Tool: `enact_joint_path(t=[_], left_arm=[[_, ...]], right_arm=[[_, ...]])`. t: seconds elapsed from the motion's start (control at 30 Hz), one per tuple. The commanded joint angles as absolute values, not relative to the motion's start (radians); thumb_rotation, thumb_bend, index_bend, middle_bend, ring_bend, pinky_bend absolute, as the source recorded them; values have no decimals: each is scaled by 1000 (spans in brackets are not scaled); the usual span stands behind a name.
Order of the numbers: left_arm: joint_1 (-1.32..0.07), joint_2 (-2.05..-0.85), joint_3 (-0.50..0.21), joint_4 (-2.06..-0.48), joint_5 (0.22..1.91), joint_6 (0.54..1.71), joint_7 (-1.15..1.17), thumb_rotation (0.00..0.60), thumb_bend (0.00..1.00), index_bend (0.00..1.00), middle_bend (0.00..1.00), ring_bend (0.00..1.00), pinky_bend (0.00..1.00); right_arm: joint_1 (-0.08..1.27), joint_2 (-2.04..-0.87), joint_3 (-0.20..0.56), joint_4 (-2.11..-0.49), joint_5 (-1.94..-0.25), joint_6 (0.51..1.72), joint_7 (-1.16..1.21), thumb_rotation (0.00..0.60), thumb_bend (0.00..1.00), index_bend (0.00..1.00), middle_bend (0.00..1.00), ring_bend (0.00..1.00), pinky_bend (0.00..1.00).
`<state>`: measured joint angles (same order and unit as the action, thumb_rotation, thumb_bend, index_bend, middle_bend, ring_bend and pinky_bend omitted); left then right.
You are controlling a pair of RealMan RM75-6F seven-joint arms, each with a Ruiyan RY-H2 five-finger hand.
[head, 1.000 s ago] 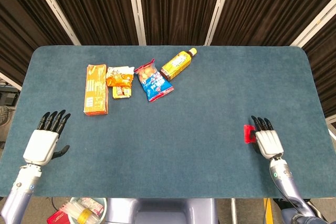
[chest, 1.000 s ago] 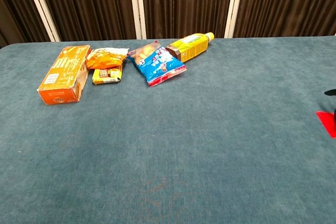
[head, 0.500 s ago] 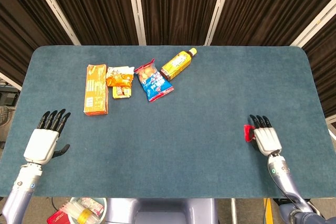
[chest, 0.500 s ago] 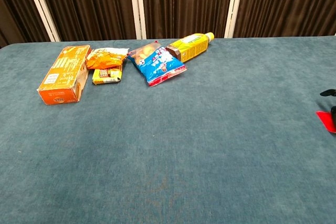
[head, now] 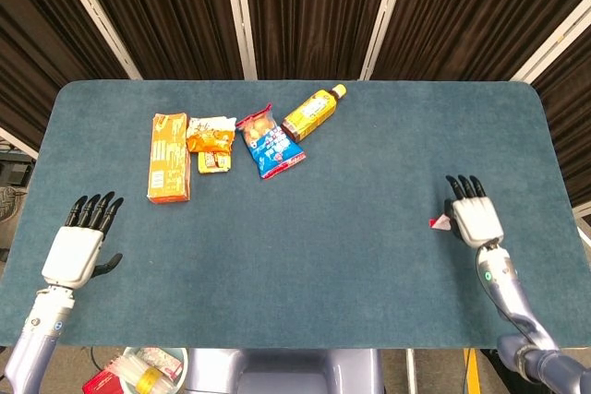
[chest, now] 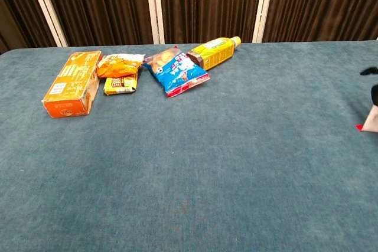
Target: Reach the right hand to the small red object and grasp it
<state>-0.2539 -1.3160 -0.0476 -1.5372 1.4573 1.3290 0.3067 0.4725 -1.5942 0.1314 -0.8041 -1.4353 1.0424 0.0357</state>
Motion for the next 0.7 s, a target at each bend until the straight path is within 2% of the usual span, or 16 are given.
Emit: enact_joint_path(t=[0.03,0.13,0.27,0.37,0.5,0.6,0.7], left_arm=[[-256,-1318,-49,-1537,1453,1326,310,600,224,0,0,0,17],[-256,-1318,-52,-1538,1446,1326,314,600,225,0,0,0,17],[-256,-1315,-53,-1543,1446,1329,311,600,224,0,0,0,17],[-255,-1309,-49,-1549,1455,1333,303,600,225,0,0,0,16],[-252,-1297,-39,-1554,1465,1332,284,600,224,0,0,0,17],[-247,-1286,-30,-1560,1486,1344,263,600,224,0,0,0,17],[-244,-1277,-18,-1565,1507,1352,250,600,225,0,0,0,17]], right_arm=[[527,-1582,166,-774,-1429,1012,42,600,492,621,63,0,0],[567,-1569,194,-762,-1430,1022,48,600,485,624,63,0,0],[572,-1539,219,-797,-1446,1119,22,600,481,625,66,0,0],[538,-1498,228,-887,-1453,1216,-14,600,481,622,69,0,0],[438,-1432,207,-1071,-1462,1360,-86,600,481,609,66,0,0],[314,-1374,166,-1238,-1452,1482,-136,600,481,604,69,0,0],[216,-1355,129,-1335,-1423,1559,-149,600,481,602,73,0,0]])
